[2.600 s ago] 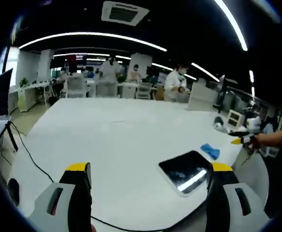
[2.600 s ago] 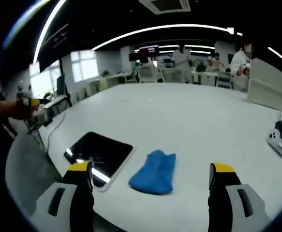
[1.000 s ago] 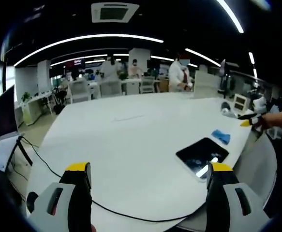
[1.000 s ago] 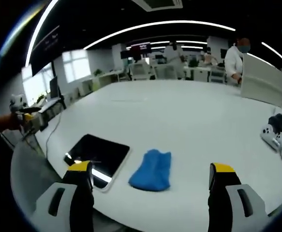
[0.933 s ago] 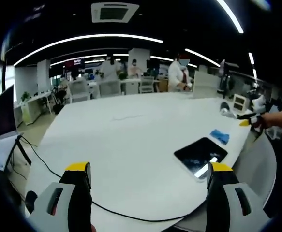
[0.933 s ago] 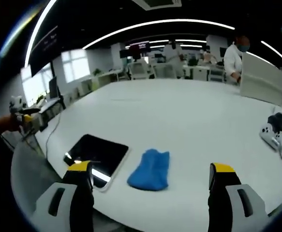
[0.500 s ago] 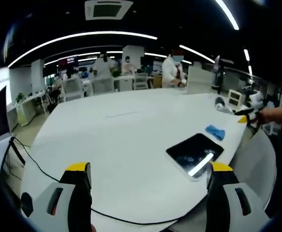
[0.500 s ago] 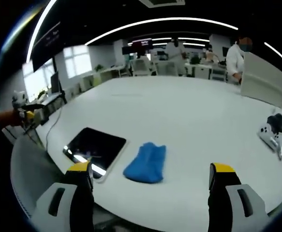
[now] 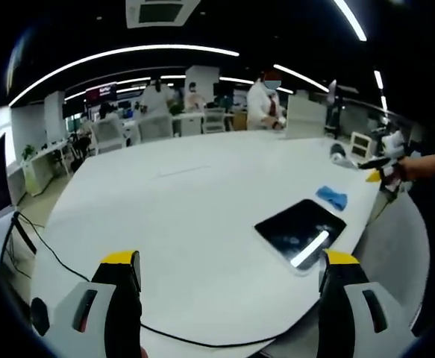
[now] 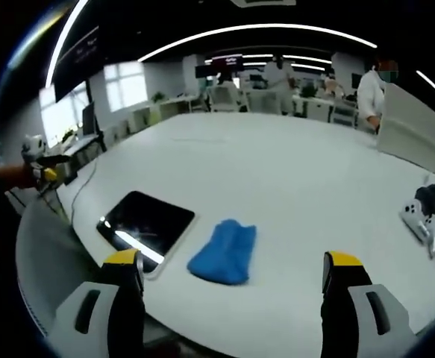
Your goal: Wipe the mirror surface with the cleaning cloth until all visible marks leave the cleaned area.
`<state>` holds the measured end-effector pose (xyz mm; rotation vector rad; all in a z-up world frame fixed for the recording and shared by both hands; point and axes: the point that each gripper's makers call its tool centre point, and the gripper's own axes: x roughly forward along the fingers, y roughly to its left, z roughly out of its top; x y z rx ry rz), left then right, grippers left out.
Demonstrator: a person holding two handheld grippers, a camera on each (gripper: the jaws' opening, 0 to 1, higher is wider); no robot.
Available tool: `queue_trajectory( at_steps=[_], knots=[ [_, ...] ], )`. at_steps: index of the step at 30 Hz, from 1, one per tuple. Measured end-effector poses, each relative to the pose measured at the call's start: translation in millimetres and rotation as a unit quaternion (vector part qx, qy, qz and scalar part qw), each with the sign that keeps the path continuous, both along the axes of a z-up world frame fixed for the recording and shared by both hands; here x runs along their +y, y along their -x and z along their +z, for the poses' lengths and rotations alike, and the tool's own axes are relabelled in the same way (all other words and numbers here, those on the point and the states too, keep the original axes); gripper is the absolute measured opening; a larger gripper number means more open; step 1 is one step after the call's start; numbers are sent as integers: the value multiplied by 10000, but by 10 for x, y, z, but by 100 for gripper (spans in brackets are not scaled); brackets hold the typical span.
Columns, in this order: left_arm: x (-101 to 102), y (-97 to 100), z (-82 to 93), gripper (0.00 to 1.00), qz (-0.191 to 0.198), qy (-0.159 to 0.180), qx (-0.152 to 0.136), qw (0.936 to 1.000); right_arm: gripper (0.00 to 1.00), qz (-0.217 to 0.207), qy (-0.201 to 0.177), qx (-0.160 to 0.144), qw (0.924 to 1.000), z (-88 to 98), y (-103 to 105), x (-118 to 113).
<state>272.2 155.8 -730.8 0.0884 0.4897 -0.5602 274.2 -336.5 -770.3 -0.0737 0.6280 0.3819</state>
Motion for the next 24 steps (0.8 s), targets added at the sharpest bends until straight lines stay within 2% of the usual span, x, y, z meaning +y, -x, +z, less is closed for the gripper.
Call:
queue_trajectory(
  at_steps=[5,9,11,15,20,24],
  knots=[
    [-19,-26,-3,100,28,42,5,10000,98,-100,9,32,9999,24,-19,-24],
    [-72,-23,42,100,-21,33,-2,10000,94,-235,-15,77,9997,17,-53,-28],
    [-95,-24,74,100,-44,35,-39,10000,92,-313,11,214,9993,-29,-85,-25],
    [-105,-37,104,100,-23,80,-93,9999,90,-396,36,282,9988,-59,-215,38],
    [-113,-42,58,100,-18,89,-44,9999,85,-370,208,397,9983,-78,-376,115],
    [-142,-25,47,100,-35,103,-28,9999,78,-438,416,931,9938,-212,-431,107]
  ],
)
